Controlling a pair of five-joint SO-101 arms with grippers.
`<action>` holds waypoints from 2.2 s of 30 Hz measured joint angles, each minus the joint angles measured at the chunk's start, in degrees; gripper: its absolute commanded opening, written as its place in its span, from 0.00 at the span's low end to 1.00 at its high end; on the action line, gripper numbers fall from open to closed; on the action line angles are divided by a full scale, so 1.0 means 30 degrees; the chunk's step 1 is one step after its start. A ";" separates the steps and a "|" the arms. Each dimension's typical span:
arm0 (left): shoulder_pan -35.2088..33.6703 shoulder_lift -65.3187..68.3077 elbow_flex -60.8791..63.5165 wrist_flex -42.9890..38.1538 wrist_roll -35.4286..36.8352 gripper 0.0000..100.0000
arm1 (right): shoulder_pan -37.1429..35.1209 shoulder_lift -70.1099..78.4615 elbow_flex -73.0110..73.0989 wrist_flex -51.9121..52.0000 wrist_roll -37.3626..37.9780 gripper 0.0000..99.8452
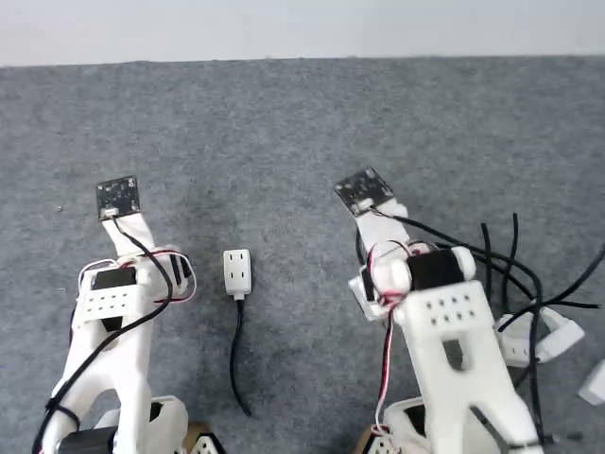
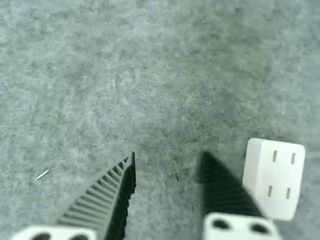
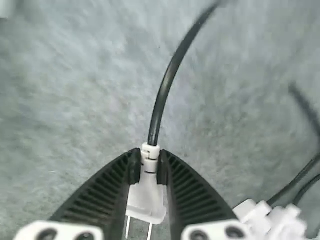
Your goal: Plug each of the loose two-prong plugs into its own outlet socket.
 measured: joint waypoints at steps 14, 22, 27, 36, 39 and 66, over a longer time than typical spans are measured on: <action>0.2432 0.0000 0.0000 0.2579 -0.7297 0.01 | -0.9319 -0.1758 -0.4103 -0.0850 0.0117 0.01; 0.3692 0.0000 0.0000 0.3546 -1.0784 0.01 | -1.0579 -0.1319 -0.2315 -0.4308 0.0176 0.01; 0.3839 0.0000 0.0000 0.4044 -1.2571 0.01 | -1.0667 -0.0059 -0.1377 -0.5714 0.0176 0.01; 0.4601 -0.1758 0.1377 0.4366 -1.3802 0.01 | -1.0725 0.1407 -0.0645 -0.7267 0.0205 0.01; 0.4806 -0.3546 0.2432 0.4366 -1.3832 0.01 | -1.0755 0.1407 -0.0615 -0.7267 0.0205 0.01; -0.1963 -0.5480 0.3165 -0.2579 -0.0791 0.12 | -0.9524 0.3751 0.3810 -1.8198 -0.3692 0.01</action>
